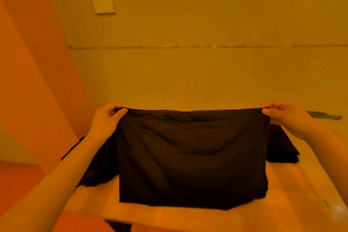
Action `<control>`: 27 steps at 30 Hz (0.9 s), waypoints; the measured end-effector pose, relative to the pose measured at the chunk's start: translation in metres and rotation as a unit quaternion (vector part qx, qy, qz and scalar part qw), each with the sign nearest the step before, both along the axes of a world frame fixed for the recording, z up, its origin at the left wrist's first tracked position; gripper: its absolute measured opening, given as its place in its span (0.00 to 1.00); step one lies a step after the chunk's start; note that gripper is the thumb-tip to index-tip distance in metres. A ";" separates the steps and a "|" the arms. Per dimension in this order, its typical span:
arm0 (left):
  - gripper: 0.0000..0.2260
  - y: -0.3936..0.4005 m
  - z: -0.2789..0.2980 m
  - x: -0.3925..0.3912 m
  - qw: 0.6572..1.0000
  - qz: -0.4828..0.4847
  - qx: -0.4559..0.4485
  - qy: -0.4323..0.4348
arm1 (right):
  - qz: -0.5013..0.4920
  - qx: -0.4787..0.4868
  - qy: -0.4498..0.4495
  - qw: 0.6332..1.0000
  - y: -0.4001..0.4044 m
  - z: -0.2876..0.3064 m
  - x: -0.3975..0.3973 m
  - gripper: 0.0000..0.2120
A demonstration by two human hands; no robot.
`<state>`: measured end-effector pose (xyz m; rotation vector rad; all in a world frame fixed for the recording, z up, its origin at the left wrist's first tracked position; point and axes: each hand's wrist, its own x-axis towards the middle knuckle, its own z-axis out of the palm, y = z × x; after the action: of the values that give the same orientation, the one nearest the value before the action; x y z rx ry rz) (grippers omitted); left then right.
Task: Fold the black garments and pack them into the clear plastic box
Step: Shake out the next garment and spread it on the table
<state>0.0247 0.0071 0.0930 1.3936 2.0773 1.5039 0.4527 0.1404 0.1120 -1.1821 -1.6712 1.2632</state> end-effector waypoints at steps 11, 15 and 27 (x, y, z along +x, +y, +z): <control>0.18 0.150 -0.119 0.004 0.949 -0.034 -0.126 0.286 | -0.101 0.143 -0.324 0.930 0.148 -0.119 -0.113 0.21; 0.38 0.096 -0.156 0.052 0.896 -0.155 -0.215 0.355 | 0.078 0.159 -0.362 0.915 0.067 -0.160 -0.125 0.28; 0.46 0.000 -0.181 0.043 0.876 -0.098 -0.314 0.351 | 0.135 0.210 -0.534 0.808 -0.042 -0.179 -0.081 0.43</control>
<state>0.0680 0.0067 -0.0879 1.9217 2.3569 0.1489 0.3714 0.0980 -0.0672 -1.4978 -2.8127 0.2027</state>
